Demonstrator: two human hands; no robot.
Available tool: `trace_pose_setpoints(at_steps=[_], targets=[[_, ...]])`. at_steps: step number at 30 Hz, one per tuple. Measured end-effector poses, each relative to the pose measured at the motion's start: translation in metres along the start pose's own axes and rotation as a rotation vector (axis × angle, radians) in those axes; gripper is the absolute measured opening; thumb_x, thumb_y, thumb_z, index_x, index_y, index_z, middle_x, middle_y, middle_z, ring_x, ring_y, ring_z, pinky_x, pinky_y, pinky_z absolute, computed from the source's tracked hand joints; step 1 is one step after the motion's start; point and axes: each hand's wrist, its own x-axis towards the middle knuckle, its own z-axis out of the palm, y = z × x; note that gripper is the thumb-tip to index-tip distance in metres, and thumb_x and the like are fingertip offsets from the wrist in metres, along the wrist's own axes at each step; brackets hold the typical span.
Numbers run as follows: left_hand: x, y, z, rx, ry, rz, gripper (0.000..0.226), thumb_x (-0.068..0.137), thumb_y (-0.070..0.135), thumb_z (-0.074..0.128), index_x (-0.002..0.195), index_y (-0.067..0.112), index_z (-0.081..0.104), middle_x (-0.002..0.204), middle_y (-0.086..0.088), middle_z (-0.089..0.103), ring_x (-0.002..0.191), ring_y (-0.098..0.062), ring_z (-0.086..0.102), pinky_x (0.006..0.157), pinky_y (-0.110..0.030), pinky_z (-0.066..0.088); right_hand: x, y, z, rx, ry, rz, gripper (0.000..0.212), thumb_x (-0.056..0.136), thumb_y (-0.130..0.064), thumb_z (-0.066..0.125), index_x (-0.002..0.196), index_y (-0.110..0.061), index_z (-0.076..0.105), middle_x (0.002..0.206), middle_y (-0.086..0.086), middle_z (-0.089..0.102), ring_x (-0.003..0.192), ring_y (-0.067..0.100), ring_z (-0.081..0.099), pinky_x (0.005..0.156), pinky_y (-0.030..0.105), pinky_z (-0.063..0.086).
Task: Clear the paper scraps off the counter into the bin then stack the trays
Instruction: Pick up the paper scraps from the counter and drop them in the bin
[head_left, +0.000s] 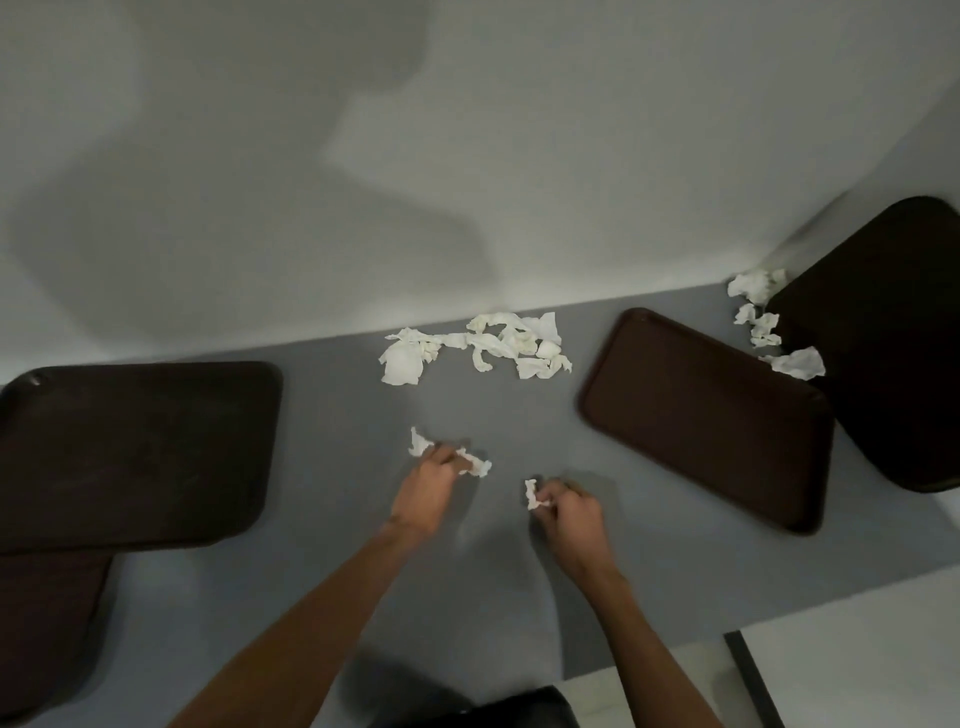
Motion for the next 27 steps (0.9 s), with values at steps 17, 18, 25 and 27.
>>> trace_pose_setpoints(at_steps=[17,18,25,27], targets=[[-0.044,0.008,0.002,-0.159,-0.177,-0.121,0.012,0.081,0.023,0.069,0.089,0.026,0.076,0.095,-0.009,0.075,0.091,-0.028,0.073,0.081,-0.042,0.059,-0.137,-0.005,-0.066,0.579,0.428,0.249,0.006,0.088,-0.025,0.085,0.094,-0.024,0.082,0.08,-0.013,0.079,0.075,-0.002,0.074,0.075,0.025,0.055],[-0.041,0.013,0.005,-0.176,-0.188,-0.091,0.009,0.075,0.027,0.07,0.081,0.03,0.075,0.085,-0.004,0.076,0.083,-0.025,0.074,0.075,-0.039,0.06,-0.149,0.0,-0.07,0.66,0.438,0.254,0.007,0.089,-0.022,0.084,0.095,-0.02,0.081,0.081,-0.008,0.08,0.076,0.004,0.076,0.077,0.03,0.058],[-0.091,0.176,-0.01,-0.506,-0.265,0.136,0.019,0.081,0.003,0.079,0.088,0.021,0.08,0.082,0.001,0.079,0.07,-0.007,0.071,0.061,-0.021,0.055,-0.242,0.059,-0.105,0.994,0.609,0.221,0.011,0.099,-0.004,0.071,0.105,-0.006,0.079,0.104,0.012,0.08,0.099,0.033,0.076,0.091,0.046,0.063],[-0.106,0.225,0.005,-0.558,-0.307,0.198,0.021,0.081,-0.003,0.079,0.092,0.015,0.081,0.086,0.005,0.079,0.073,-0.004,0.071,0.065,-0.017,0.055,-0.274,0.086,-0.116,1.024,0.66,0.255,0.012,0.099,-0.002,0.069,0.104,-0.005,0.08,0.104,0.011,0.079,0.098,0.031,0.076,0.092,0.044,0.063]])
